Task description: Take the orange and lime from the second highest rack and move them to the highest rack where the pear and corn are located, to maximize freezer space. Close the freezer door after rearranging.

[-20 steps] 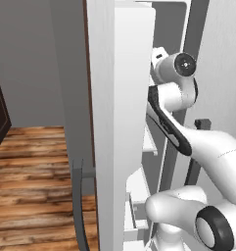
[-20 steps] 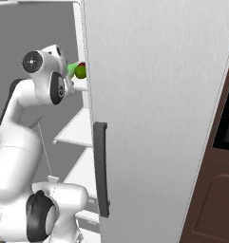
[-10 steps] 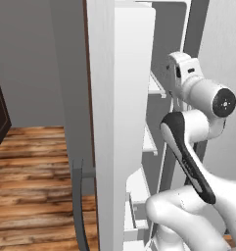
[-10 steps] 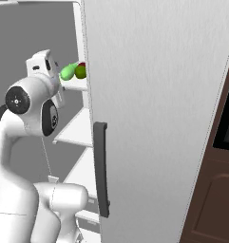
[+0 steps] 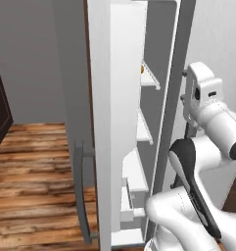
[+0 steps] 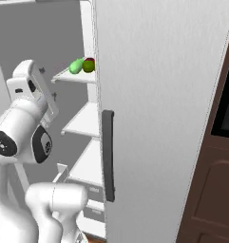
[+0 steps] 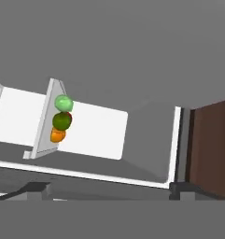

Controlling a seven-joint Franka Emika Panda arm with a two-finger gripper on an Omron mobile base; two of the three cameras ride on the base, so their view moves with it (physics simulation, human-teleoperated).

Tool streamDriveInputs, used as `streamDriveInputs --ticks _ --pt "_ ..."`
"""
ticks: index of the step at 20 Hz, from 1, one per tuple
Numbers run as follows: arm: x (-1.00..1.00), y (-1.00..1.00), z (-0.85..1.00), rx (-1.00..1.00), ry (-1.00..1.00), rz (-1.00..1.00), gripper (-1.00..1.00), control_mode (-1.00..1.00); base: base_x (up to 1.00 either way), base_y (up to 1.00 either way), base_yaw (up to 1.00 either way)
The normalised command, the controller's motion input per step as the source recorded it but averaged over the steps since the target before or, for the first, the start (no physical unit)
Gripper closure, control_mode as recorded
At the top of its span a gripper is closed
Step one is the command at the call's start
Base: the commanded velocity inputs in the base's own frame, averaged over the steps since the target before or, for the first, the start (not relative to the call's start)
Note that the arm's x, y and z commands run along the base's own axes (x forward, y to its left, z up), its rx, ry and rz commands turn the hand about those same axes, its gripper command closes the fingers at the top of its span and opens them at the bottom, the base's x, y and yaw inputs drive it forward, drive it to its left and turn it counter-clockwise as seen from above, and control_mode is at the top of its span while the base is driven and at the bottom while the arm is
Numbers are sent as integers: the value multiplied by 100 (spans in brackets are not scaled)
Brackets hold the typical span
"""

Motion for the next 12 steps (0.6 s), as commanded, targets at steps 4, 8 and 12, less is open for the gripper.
streamDriveInputs --ticks 4,8,12 --pt "0 0 0 0 0 0 -100 100 -100 17 -14" --pt "0 0 0 0 0 0 -100 100 -100 40 -33" --pt "0 0 0 0 0 0 -100 100 -83 80 -43"
